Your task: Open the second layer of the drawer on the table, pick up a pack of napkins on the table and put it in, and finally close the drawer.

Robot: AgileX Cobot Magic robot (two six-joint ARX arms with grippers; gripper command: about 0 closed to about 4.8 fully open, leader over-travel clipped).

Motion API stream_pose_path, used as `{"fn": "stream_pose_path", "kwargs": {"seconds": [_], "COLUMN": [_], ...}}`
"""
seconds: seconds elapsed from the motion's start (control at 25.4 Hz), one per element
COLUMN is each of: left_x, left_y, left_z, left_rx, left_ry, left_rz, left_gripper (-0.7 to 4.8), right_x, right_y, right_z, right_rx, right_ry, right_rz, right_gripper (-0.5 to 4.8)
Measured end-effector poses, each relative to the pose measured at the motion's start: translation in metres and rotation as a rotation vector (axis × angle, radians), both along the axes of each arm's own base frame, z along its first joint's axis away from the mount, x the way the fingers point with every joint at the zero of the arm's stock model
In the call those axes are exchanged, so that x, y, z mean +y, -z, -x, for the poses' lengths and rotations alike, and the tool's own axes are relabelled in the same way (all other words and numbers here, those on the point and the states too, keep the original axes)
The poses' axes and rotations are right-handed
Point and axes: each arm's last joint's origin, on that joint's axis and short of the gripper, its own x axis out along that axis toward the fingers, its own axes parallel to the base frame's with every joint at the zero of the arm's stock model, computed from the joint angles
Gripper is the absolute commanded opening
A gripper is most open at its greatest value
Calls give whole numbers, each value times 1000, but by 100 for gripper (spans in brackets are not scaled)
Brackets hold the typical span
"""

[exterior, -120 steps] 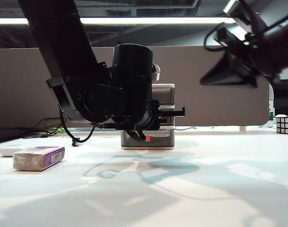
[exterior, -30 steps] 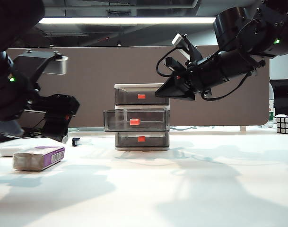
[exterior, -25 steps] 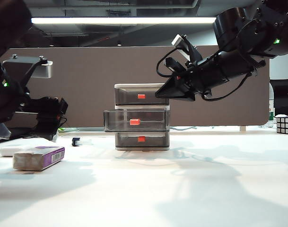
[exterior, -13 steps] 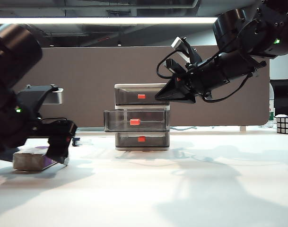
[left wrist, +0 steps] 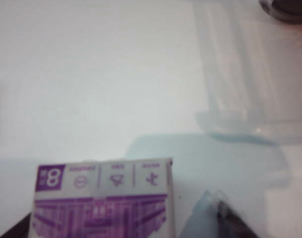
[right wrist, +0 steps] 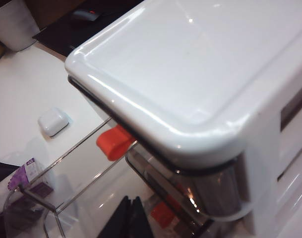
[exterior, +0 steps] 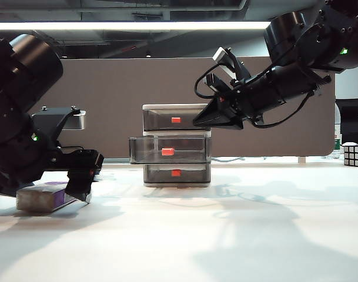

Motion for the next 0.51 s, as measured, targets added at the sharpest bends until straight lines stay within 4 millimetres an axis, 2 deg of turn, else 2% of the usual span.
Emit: {"fn": "stream_pose_path", "kwargs": {"seconds": [0.2,0.32,0.51], "left_x": [1,1,1], "left_y": [-1,-1,-1], "left_z": [1,2,2], "left_rx": [11,14,14], "left_ry": [0,2,2], "left_rz": [-4,-5,-5], "left_gripper": [411,314,230], "right_x": [0,0,0], "right_y": [0,0,0], "right_z": [0,0,0], "right_rx": [0,0,0], "right_ry": [0,0,0], "right_rz": [0,0,0], "right_gripper": [-5,-5,-5]}}
